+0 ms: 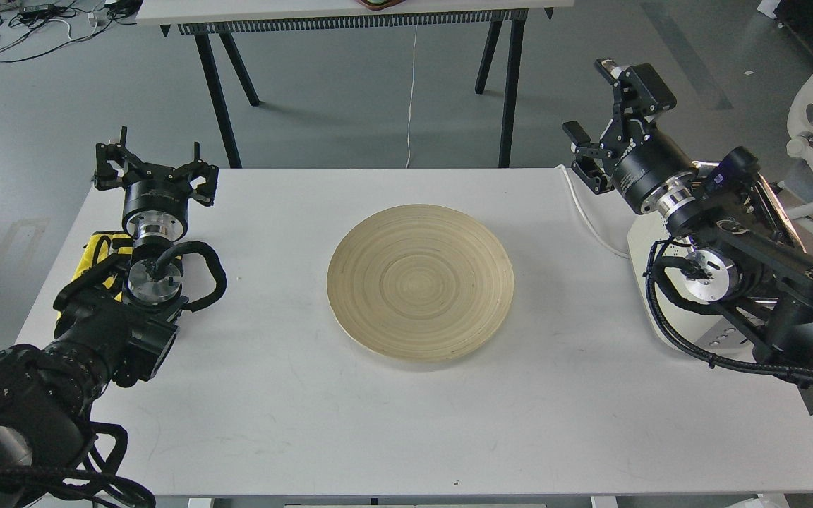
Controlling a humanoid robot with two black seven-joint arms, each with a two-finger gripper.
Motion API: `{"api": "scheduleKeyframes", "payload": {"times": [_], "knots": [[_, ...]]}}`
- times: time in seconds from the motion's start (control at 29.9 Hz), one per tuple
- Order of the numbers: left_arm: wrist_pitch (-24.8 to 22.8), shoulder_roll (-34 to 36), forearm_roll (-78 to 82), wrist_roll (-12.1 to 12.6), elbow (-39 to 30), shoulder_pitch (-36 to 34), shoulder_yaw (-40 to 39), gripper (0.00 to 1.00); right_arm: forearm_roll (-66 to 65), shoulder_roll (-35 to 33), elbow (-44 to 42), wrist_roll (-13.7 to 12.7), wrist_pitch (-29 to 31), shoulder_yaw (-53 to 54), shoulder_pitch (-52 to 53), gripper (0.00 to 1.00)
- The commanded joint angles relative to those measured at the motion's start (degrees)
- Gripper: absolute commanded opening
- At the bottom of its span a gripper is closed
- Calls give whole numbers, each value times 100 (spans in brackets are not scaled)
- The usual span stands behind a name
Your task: Put bread in toaster with right arm
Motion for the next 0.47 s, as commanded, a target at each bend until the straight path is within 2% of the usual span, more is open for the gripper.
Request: {"api": "scheduleKeyframes", "payload": {"times": [0.0, 0.13, 0.3, 0.44], "knots": [[0, 0, 6, 0, 0, 0, -2, 100, 0, 483, -291, 19, -1, 147, -121, 99], [0, 0, 6, 0, 0, 0, -2, 100, 0, 677, -406, 19, 34, 305, -367, 99], [0, 0, 6, 0, 0, 0, -2, 100, 0, 738, -424, 72, 561, 744, -744, 99], [0, 0, -2, 0, 0, 0, -2, 100, 0, 852, -424, 72, 606, 1105, -921, 99]]}}
